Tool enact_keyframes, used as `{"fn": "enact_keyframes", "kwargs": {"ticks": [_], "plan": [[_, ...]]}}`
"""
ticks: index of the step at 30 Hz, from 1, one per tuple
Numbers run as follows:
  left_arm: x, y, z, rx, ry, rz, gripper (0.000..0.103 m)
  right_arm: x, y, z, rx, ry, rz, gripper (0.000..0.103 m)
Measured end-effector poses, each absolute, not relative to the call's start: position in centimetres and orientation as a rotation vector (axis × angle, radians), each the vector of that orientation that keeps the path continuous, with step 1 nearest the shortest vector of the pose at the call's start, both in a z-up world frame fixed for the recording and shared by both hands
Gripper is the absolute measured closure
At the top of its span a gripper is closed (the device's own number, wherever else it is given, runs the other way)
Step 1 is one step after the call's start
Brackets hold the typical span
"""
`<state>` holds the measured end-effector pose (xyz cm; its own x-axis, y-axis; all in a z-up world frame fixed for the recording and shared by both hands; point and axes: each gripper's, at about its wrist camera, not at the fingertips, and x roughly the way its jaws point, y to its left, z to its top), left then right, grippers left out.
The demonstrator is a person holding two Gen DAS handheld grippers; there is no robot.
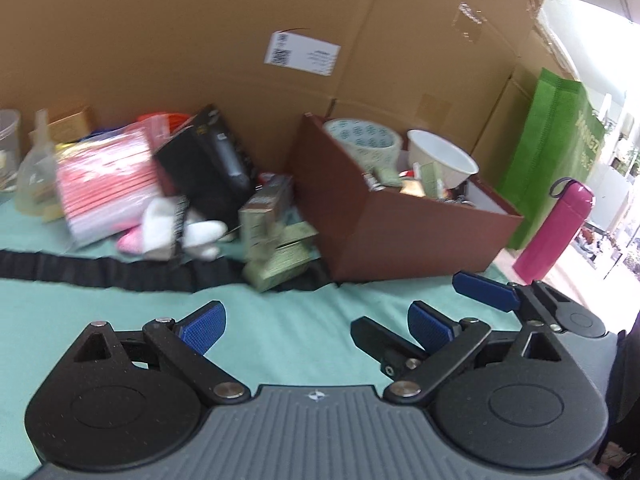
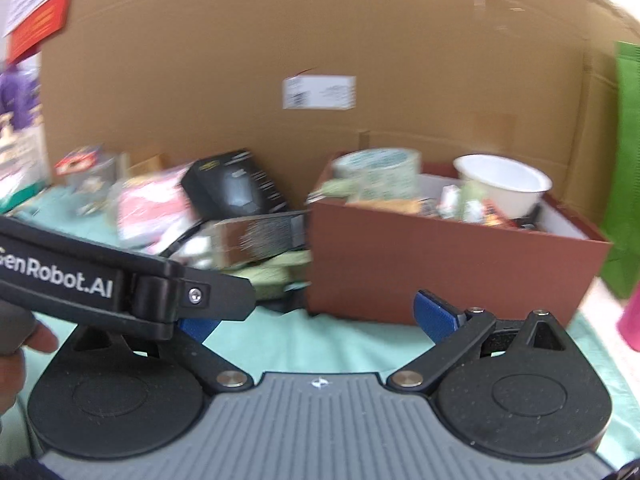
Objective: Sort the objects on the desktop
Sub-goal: 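Withdraw the left tool from the brown box toward the clutter, then lower the left tool onto the silver-teal box and close it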
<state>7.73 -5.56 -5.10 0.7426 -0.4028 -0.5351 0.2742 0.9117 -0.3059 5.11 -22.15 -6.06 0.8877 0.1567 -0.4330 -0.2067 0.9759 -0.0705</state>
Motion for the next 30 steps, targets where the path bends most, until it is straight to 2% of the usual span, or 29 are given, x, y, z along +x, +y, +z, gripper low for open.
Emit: {"fn": "enact_keyframes", "kwargs": {"ticks": [13,17,21,23,28,30], "plan": [[8.1,0.5,-5.7,-0.287,0.632,-0.296,0.003,6.2,-15.8,-7.5,-0.155,0.469,0.326,0.007],[9.1,0.2,-4.7,-0.281,0.586,-0.362,0.004,7.5,-14.4,-7.6,-0.19,0.455,0.307,0.019],[10.4,-0.7,-3.6,-0.251,0.554,-0.418,0.005,8.7,-13.5,-7.9,-0.222,0.445,0.291,0.024],[11.3,-1.0,-3.4,-0.255,0.561,-0.447,0.008,9.2,-13.2,-8.0,-0.247,0.438,0.276,0.029],[14.1,-1.9,-3.6,-0.265,0.64,-0.486,0.029,10.4,-13.1,-8.2,-0.254,0.435,0.258,0.033],[15.0,-2.2,-3.9,-0.273,0.664,-0.493,0.032,10.9,-12.9,-8.2,-0.248,0.436,0.242,0.036]]}}
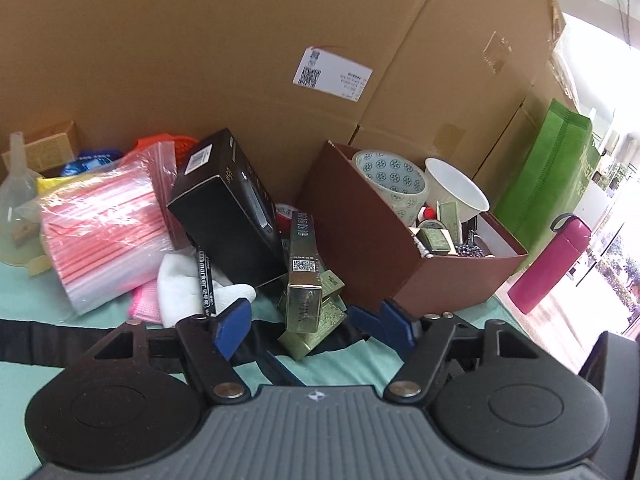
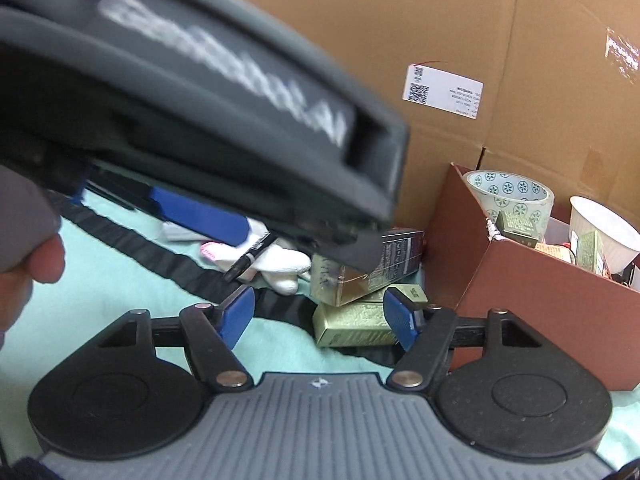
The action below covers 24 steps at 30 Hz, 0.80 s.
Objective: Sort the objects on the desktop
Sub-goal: 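Lower the left tool onto the silver-teal box and close it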
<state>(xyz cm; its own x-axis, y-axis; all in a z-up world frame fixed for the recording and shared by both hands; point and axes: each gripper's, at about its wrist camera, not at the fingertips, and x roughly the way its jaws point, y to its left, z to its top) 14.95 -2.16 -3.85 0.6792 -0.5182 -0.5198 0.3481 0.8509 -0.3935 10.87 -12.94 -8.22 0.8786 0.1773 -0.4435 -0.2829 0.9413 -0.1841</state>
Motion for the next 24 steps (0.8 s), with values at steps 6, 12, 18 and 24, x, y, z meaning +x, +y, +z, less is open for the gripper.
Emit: {"fn": "enact_keyframes", "kwargs": {"ticks": [6,12,18,24], "plan": [[17.0,-3.4,-4.0,-0.237,0.693,-0.511,0.036,12.6,-13.2,-8.2,-0.22,0.444,0.222,0.044],[18.7,-3.7,-4.6,-0.254,0.743,-0.518,0.065,13.8,-13.7,-8.3,-0.216,0.453,0.216,0.06],[18.0,-3.4,-4.9,-0.23,0.737,-0.498,0.078,14.0,-14.9,-8.3,-0.175,0.467,0.244,0.067],[15.0,-3.3,-4.4,-0.209,0.725,-0.495,0.078,12.1,-15.5,-7.7,-0.193,0.463,0.282,0.068]]}}
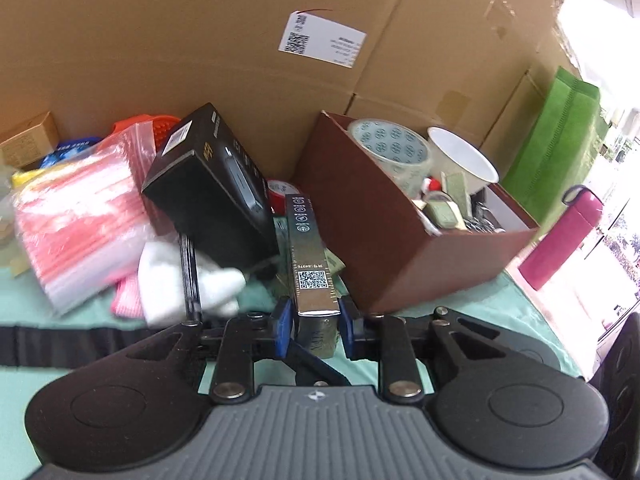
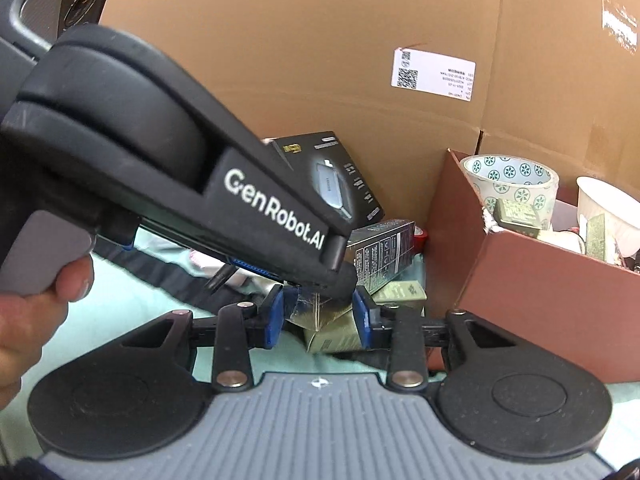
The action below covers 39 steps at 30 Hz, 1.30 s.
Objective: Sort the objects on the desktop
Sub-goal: 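Lower the left tool onto the silver-teal box and close it, then carry the silver-teal box with the left tool over the brown box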
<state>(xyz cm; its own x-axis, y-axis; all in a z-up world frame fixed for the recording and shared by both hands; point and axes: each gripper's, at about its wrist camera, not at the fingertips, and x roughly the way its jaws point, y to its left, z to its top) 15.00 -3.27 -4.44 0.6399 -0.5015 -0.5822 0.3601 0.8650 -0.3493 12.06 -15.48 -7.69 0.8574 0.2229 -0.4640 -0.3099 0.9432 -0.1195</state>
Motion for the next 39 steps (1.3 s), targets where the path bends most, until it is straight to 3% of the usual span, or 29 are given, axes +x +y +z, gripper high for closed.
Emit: {"fn": "enact_keyframes", "kwargs": {"ticks": [17,21,39], "plan": [[1.5,-2.8,-6.7,-0.276,0.818,-0.475,0.076,-2.0,-16.2,-7.7,-0.296,0.534,0.474,0.066],[1.2,-1.7,-6.6,-0.304,0.8,-0.418,0.05,-2.1,-17.1,-7.6,-0.206,0.551,0.45,0.044],[4.8,-3.6,-4.7,-0.197,0.746,-0.492,0.049,-0.4,-17.5,-7.7,-0.041,0.581,0.397,0.045]]}}
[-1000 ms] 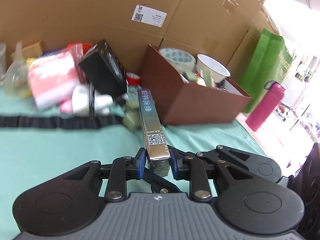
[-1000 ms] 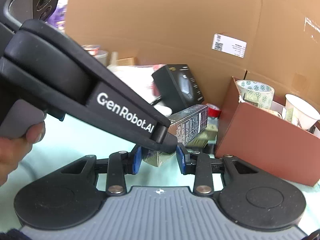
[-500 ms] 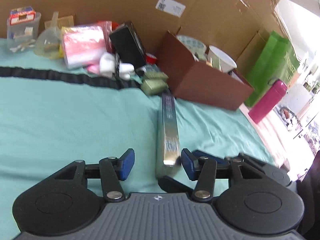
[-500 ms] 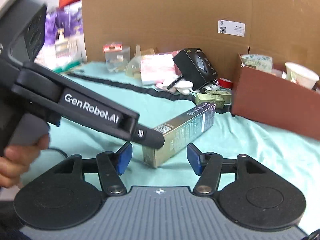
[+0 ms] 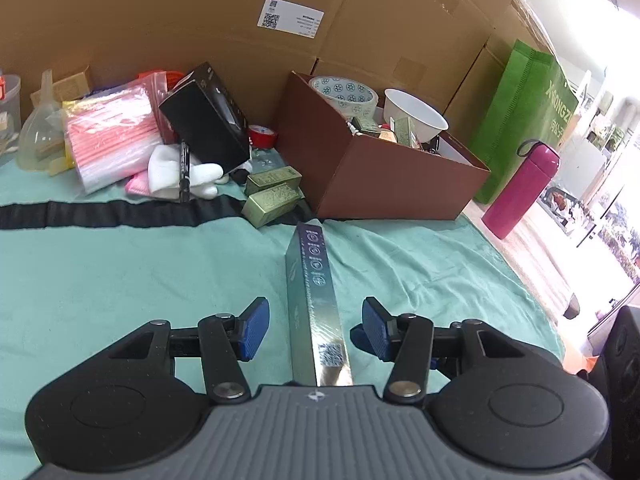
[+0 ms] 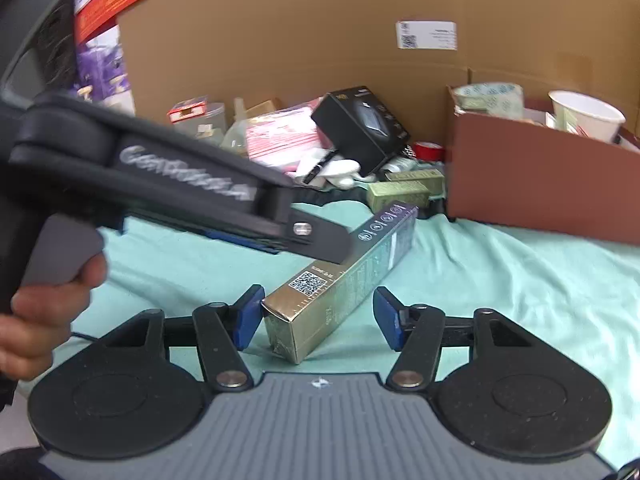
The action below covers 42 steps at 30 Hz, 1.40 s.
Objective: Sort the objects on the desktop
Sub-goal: 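Carry the silver-teal box with the left tool over the brown box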
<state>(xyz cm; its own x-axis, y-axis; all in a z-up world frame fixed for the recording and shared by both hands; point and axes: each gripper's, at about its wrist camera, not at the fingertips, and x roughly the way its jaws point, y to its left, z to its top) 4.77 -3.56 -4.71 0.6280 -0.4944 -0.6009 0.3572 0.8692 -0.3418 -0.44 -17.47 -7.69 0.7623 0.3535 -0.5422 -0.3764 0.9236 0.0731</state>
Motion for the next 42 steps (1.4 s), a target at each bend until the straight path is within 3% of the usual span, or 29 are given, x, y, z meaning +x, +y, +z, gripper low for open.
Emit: {"fn": "enact_keyframes", "kwargs": {"ticks": [13,17,20,24,34,38,42], "plan": [[6.5,-0.7,-6.3,-0.248,0.811,-0.394,0.049,0.6,-13.4,-7.8,-0.16,0.545,0.484,0.044],[6.7,-2.3,-6.5,-0.2,0.825,-0.453,0.049,1.2,-13.8,-8.0,-0.123,0.571,0.417,0.03],[6.8,-2.9,-6.6,-0.174,0.834,-0.476,0.049,1.5,-13.5,-8.5,-0.129,0.586,0.382,0.029],[6.8,-3.5,-6.9,-0.173,0.858,-0.498,0.049,1.5,-14.0,-9.1,-0.144,0.615,0.398,0.035],[8.8,-5.6,-7.2,-0.232,0.892,-0.448,0.044,1.4,-17.2,-8.8,-0.12,0.608,0.301,0.034],[9.8,-6.3,-7.2,-0.176,0.899,-0.461,0.05,2.6,-16.5,-9.3,-0.127,0.606,0.292,0.036],[10.0,-6.3,-7.3,-0.169,0.895,-0.47,0.051,3.5,-16.7,-9.9,-0.096,0.632,0.318,0.052]]}}
